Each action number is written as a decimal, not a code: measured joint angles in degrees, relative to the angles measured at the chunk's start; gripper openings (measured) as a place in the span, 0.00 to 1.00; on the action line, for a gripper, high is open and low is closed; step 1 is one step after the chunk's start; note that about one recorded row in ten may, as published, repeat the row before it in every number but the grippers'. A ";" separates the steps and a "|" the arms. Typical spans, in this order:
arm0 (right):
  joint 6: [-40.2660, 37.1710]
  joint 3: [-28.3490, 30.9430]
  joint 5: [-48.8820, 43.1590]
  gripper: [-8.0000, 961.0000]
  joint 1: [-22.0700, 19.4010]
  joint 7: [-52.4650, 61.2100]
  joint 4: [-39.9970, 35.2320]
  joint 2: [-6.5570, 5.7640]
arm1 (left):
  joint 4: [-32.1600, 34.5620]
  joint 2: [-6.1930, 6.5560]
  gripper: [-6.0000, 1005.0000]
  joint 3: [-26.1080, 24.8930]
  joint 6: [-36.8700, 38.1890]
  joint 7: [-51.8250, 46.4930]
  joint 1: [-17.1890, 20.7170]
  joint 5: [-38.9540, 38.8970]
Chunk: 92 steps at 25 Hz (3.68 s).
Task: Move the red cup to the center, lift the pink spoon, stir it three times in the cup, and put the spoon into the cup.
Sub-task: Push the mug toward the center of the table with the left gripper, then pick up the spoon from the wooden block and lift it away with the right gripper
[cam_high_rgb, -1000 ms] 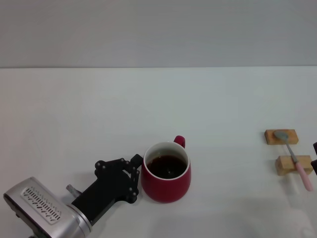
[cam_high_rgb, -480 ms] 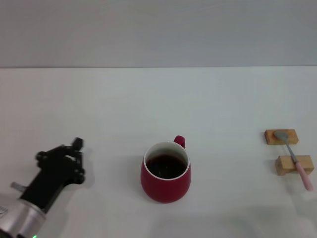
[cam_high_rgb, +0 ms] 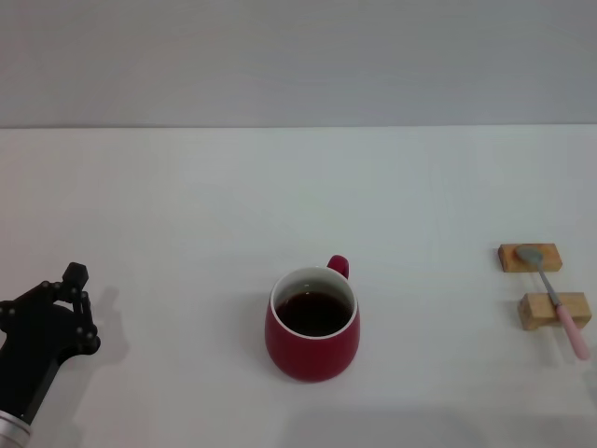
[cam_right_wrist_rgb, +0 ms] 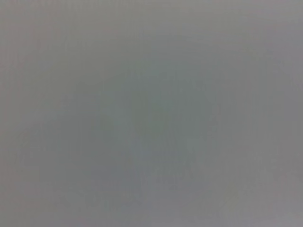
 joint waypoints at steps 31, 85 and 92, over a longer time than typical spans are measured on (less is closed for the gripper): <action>16.85 0.29 2.80 0.78 6.66 0.15 -1.20 0.03 | 0.96 0.00 0.00 -1.31 -0.95 0.00 -1.71 0.02; 21.43 -0.71 2.68 0.78 8.31 0.15 0.09 -0.08 | 2.51 0.09 0.00 -1.52 -1.72 0.00 -3.61 0.05; 22.24 -0.92 2.68 0.78 8.26 0.15 0.02 -0.08 | 2.86 0.09 0.00 -1.52 -1.72 0.00 -3.63 0.01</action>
